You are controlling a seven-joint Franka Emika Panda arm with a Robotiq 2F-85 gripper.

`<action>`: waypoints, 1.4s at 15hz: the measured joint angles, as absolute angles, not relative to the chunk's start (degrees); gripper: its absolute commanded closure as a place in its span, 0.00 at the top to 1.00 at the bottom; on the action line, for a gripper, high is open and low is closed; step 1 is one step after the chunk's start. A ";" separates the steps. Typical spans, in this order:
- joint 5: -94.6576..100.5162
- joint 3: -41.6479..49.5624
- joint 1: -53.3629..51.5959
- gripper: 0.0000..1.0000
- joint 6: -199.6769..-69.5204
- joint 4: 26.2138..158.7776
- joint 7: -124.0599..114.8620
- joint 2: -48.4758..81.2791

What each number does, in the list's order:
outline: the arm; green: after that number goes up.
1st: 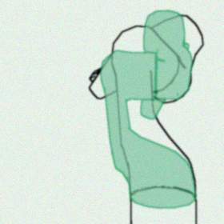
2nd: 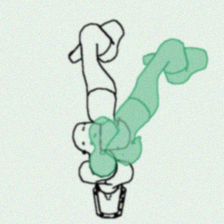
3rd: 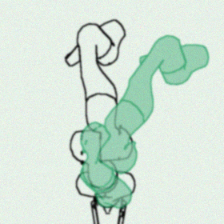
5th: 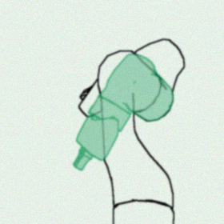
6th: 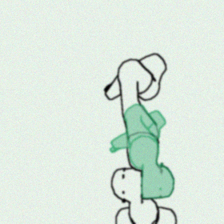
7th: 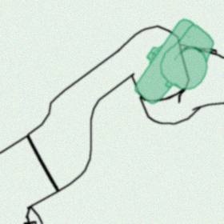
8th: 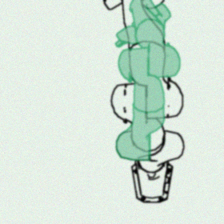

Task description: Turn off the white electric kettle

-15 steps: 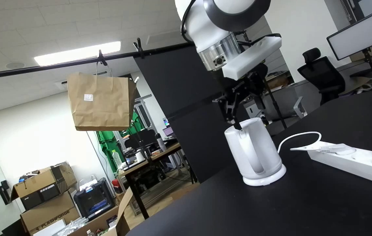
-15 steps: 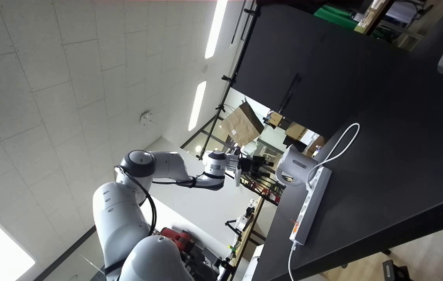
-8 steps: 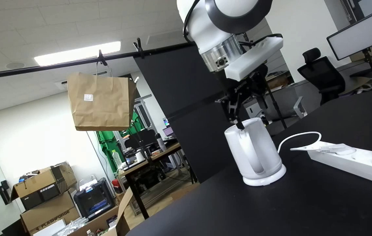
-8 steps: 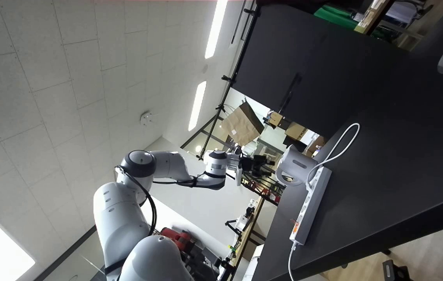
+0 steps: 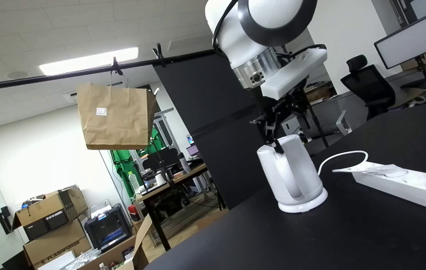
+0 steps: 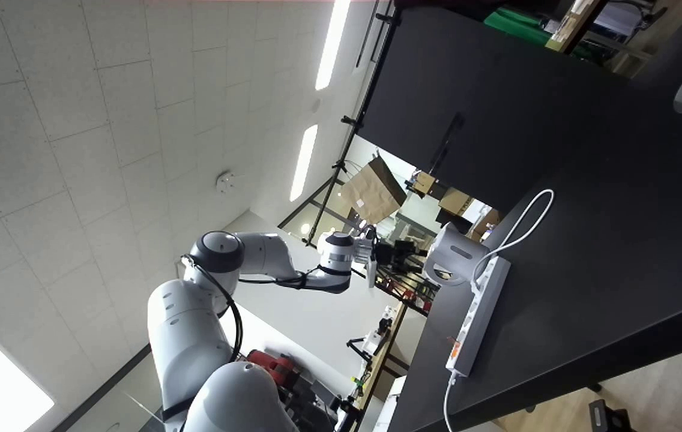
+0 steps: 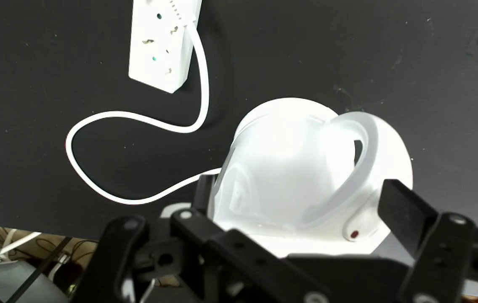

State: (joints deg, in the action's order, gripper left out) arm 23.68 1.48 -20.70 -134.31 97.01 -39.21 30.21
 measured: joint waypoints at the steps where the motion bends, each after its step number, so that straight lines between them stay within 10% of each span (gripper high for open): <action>1: 23.68 1.48 -20.70 1.00 -134.31 96.98 -39.21 30.35; 21: 22.96 1.37 -21.04 1.00 -133.15 95.12 -38.78 33.33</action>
